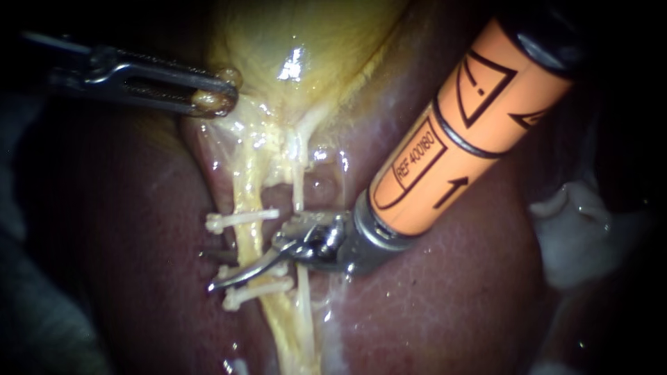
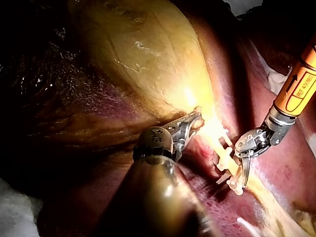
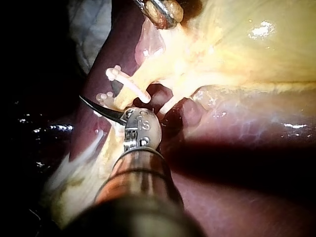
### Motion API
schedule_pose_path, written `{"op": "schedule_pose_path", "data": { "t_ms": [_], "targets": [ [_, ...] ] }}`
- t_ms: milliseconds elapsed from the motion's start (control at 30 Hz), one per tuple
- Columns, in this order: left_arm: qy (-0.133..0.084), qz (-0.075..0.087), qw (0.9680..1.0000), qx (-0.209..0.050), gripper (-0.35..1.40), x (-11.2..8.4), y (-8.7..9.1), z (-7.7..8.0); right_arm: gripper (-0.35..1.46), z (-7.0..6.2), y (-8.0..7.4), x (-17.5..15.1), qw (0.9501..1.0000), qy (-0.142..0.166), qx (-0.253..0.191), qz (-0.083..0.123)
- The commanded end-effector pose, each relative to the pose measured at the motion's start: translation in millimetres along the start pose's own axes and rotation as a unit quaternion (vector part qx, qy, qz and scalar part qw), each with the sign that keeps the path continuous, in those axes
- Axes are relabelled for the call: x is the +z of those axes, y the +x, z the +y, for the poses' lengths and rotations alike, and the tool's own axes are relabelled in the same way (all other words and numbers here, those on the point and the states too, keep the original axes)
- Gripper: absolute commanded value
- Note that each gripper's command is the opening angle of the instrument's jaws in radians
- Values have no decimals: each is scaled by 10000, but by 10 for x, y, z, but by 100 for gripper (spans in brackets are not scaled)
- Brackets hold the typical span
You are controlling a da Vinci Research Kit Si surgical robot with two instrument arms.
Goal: Go to the cutting position left tube
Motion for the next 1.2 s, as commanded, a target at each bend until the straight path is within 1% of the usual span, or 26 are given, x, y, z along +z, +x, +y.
{"op": "schedule_pose_path", "data": {
  "t_ms": [33,67,200,267,400,500,600,900,1200],
  "targets": [
    [1,0,10000,0,-35,0,0,0,134,0,0,-2,10000,-23,-47,2],
    [0,-1,10000,0,-35,0,0,0,132,0,1,-2,9998,-32,-192,4],
    [0,-1,10000,0,-35,1,0,0,131,-2,6,-5,9990,-76,-443,35],
    [0,-1,10000,0,-35,1,0,0,131,-6,10,-7,9986,-68,-518,39],
    [-1,-1,10000,1,-35,0,0,-1,129,-16,20,-9,9983,-49,-579,73],
    [-1,-1,10000,1,-35,1,0,-1,129,-24,28,-10,9981,-26,-593,166],
    [-1,-1,10000,2,-35,1,0,-1,129,-28,33,-10,9979,-31,-611,214],
    [-1,-1,10000,2,-35,1,0,-2,129,-31,37,-11,9976,-28,-659,220],
    [-2,-2,10000,3,-35,1,0,-2,129,-35,45,-13,9964,-66,-785,320]
  ]
}}
